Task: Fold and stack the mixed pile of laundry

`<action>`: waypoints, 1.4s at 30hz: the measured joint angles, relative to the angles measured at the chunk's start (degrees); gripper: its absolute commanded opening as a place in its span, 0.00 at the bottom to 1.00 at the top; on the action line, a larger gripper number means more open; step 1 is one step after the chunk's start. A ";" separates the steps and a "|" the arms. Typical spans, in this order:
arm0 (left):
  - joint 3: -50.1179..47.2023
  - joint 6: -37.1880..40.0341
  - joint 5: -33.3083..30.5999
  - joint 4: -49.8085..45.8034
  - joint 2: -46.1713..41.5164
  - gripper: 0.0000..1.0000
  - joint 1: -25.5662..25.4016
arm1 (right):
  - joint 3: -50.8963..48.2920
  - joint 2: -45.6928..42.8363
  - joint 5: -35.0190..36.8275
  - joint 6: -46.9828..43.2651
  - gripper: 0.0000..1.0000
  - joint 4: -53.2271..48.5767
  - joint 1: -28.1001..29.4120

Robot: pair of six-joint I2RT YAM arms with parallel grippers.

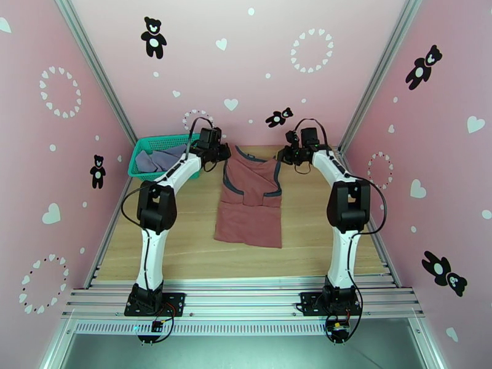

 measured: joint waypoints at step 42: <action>-70.93 -1.25 -13.09 24.09 -41.53 0.60 -11.32 | -68.78 -43.04 1.88 -0.52 0.36 19.41 11.82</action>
